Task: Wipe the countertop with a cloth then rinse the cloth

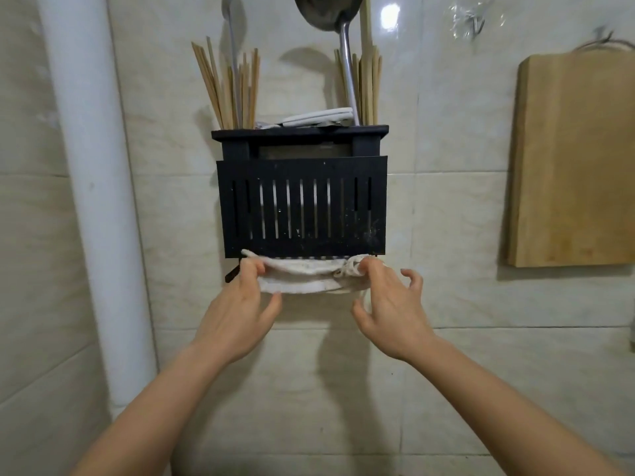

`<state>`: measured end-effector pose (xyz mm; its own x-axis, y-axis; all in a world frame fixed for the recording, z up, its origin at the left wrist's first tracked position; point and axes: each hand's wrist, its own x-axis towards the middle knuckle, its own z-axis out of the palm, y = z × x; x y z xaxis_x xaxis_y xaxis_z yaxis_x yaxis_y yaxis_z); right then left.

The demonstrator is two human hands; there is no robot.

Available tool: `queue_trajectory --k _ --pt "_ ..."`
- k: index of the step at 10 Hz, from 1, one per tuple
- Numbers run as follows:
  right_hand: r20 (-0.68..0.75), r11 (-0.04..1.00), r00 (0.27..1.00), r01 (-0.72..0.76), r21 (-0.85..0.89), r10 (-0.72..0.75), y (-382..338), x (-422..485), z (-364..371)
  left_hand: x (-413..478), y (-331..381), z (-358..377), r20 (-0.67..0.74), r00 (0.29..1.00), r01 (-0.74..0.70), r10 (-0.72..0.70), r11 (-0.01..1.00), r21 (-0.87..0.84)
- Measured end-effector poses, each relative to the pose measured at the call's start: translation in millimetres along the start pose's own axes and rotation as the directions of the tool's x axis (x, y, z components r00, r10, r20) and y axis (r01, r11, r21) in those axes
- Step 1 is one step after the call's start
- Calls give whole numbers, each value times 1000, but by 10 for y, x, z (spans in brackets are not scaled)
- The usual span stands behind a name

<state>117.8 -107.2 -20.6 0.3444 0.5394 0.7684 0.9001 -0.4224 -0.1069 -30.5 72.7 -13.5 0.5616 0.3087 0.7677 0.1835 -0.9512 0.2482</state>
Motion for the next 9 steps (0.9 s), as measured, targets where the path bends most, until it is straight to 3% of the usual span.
queue_trajectory --k 1,2,3,4,6,7,8,9 --pt "120 990 993 28 -137 -11 61 62 -28 16 -88 23 93 990 -121 110 986 119" --pt "225 990 973 -15 -137 46 95 172 -54 132 -185 27 194 975 -148 105 965 218" --pt "321 993 941 -90 -74 109 124 354 -55 327 -250 19 285 958 -48 -17 975 218" --pt "323 989 936 -145 -3 139 203 408 -46 413 -311 21 354 931 35 -89 987 155" --pt "218 991 973 -100 85 80 306 242 28 264 -353 19 311 950 17 -31 999 50" --pt "305 959 942 -204 197 138 310 297 -38 232 -372 1 322 945 43 -60 997 58" --pt "314 778 927 -351 521 208 305 343 -162 221 -392 14 298 950 68 -88 995 77" --pt "206 563 899 -407 719 387 305 338 -326 215 -380 31 289 949 99 -124 990 103"
